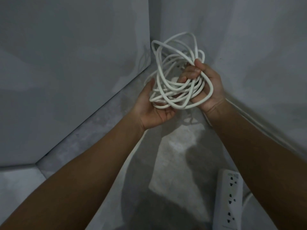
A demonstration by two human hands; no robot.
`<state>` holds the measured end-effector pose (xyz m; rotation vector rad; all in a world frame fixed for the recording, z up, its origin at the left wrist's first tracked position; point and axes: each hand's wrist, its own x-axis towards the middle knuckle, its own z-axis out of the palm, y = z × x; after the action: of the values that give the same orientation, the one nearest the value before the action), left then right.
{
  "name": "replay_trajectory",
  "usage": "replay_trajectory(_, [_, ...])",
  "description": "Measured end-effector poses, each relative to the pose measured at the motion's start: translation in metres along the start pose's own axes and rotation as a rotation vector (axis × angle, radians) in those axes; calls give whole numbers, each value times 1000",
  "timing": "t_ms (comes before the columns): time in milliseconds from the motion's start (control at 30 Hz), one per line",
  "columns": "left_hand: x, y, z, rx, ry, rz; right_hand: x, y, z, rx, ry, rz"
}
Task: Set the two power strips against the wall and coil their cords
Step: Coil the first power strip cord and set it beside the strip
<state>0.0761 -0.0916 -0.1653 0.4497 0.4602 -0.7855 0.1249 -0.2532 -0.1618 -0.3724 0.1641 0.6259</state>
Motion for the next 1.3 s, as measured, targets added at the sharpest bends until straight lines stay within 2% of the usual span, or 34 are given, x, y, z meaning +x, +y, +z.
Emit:
replay_trajectory(200, [-5,-9,-4,-37,-130,31,-3,4,-2,-92,58,12])
replay_trajectory(300, [-7,-1,2,73,-237,36,-13,0,-1,-254,197,17])
replay_trajectory(367, [-7,6,9,122,-242,16,-14,-3,-2,-380,304,-31])
replay_trajectory(467, [-1,17,15,217,-139,22,-8,-3,-3,-593,381,-56])
replay_trajectory(633, [6,24,27,510,164,75,-4,-1,-2,-924,541,-125])
replay_trajectory(800, [14,8,13,487,341,149,8,-3,7,-1429,803,-143])
replay_trajectory(900, [18,-2,0,507,363,230,8,3,1,-1699,903,-195])
replay_trajectory(967, [16,-4,-5,488,321,247,8,6,-4,-1750,932,-178])
replay_trajectory(1100, [15,-5,-10,456,241,246,16,11,-12,-1665,939,-161])
replay_trajectory(1167, [15,-3,-10,476,264,258,16,20,-13,-1651,941,-308])
replay_trajectory(1300, [16,-1,-16,495,292,268,7,35,-12,-1571,787,-634])
